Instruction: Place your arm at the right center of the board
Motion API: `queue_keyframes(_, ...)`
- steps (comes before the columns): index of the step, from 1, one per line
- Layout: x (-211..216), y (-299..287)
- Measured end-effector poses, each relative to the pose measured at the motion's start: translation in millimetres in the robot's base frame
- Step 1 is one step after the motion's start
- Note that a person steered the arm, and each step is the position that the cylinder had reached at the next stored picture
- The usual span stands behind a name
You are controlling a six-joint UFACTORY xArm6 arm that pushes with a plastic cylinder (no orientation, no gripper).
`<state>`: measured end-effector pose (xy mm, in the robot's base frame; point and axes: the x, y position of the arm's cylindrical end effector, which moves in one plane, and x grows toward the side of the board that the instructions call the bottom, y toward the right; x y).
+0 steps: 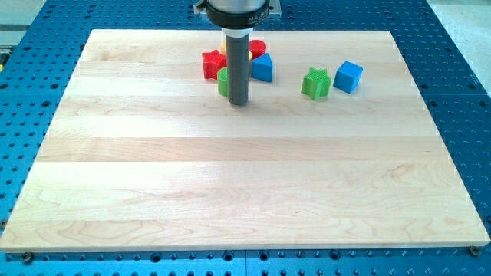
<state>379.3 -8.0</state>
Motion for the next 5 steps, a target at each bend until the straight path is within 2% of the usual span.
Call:
queue_keyframes(1,36,1)
queue_keyframes(2,98,42)
queue_keyframes(3,120,115)
queue_keyframes(5,64,280)
